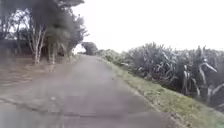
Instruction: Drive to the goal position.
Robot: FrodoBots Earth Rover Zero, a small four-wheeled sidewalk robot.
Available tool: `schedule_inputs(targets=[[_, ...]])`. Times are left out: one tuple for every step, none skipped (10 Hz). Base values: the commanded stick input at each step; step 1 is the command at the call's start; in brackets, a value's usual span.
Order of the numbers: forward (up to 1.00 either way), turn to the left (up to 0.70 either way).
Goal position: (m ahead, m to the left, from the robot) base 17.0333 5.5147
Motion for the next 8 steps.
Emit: schedule_inputs(targets=[[1.00,0.00],[1.00,0.00],[1.00,0.00],[1.00,0.00],[1.00,0.00],[1.00,0.00],[1.00,0.00],[1.00,0.04]])
